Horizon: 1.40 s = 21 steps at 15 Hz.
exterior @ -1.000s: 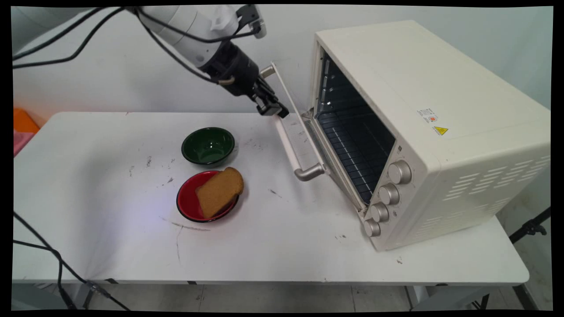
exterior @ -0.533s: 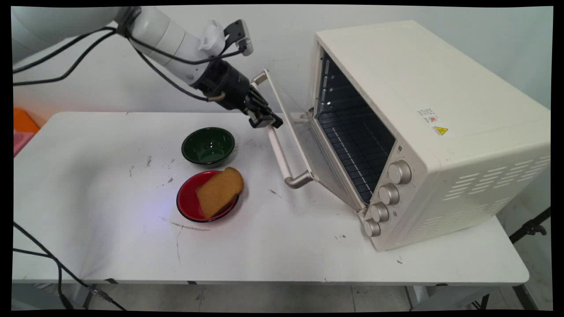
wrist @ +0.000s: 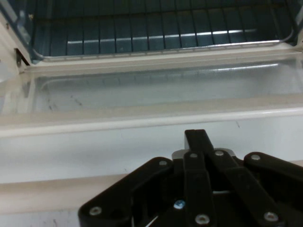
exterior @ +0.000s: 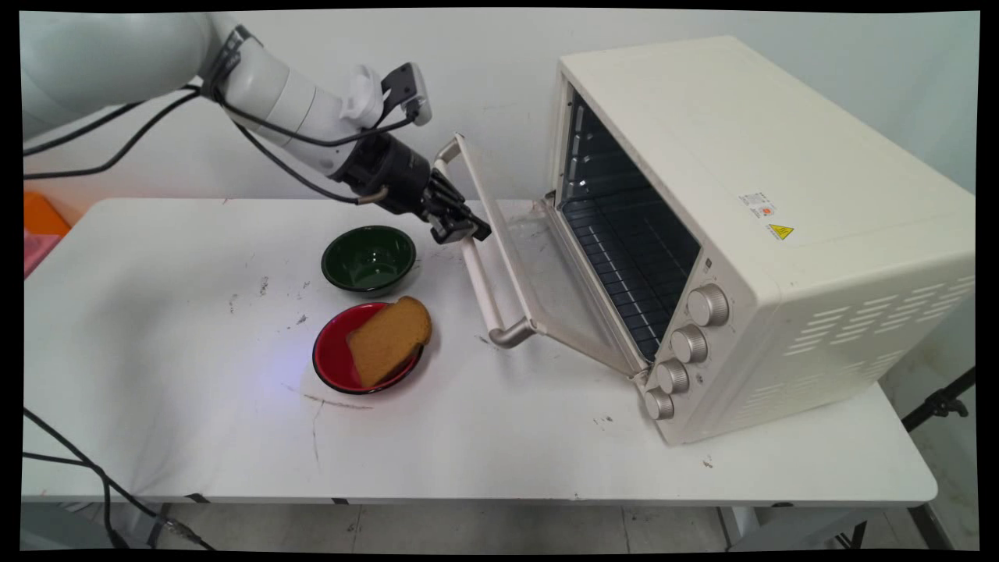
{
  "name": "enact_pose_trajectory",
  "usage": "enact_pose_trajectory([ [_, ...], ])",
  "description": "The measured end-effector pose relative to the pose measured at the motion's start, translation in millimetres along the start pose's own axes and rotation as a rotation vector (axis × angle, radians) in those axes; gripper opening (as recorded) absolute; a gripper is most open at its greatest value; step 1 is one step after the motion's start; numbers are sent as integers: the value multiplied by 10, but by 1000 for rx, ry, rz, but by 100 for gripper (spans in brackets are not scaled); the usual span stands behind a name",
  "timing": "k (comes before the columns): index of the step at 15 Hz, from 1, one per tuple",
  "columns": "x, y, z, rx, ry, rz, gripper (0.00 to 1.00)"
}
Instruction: Open the oven
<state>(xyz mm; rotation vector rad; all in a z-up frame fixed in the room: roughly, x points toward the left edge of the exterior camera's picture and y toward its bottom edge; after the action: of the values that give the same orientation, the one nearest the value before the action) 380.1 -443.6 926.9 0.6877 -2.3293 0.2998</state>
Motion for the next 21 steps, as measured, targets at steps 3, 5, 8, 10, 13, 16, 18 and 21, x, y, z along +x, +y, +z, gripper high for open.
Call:
enact_pose_trajectory([
  [3, -137, 3, 37, -1, 12, -6, 0],
  [5, -225, 6, 57, 0, 19, -10, 0],
  [8, -330, 9, 85, 1, 26, -16, 0],
  [10, -386, 9, 102, 1, 30, -19, 0],
  [13, -472, 7, 126, 2, 34, -23, 0],
  [16, -576, 4, 151, 3, 39, -26, 0],
  [18, -640, 3, 163, 4, 45, -29, 0],
  [21, -716, 4, 178, 5, 52, -32, 0],
])
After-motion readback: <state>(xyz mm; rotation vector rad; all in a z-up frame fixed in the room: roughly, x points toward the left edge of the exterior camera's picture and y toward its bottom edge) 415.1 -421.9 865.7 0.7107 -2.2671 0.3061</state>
